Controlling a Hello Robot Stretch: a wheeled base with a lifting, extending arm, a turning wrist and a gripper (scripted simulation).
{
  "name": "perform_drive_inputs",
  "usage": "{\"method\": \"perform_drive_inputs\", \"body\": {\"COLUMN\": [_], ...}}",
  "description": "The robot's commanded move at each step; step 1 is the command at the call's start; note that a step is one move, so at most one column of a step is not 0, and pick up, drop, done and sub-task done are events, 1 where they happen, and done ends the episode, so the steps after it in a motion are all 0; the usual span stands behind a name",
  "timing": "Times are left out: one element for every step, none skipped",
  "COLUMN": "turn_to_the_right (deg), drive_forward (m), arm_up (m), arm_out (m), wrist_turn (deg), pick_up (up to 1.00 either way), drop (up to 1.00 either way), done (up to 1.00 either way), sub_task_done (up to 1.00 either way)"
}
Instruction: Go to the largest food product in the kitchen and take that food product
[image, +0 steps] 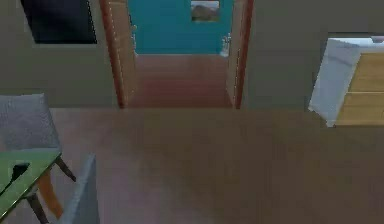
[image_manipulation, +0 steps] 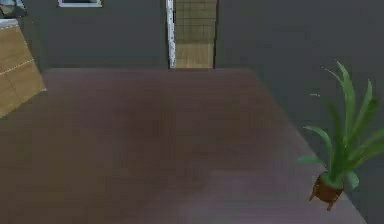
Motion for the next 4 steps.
{"method": "perform_drive_inputs", "body": {"turn_to_the_right": [45.0, 45.0, 0.0, 3.0], "drive_forward": [0.0, 0.0, 1.0, 0.0], "arm_up": [0.0, 0.0, 0.0, 0.0], "arm_out": [0.0, 0.0, 0.0, 0.0], "wrist_turn": [0.0, 0.0, 0.0, 0.0], "pick_up": [0.0, 0.0, 0.0, 0.0], "drop": [0.0, 0.0, 0.0, 0.0], "done": [0.0, 0.0, 0.0, 0.0], "sub_task_done": [0.0, 0.0, 0.0, 0.0]}}
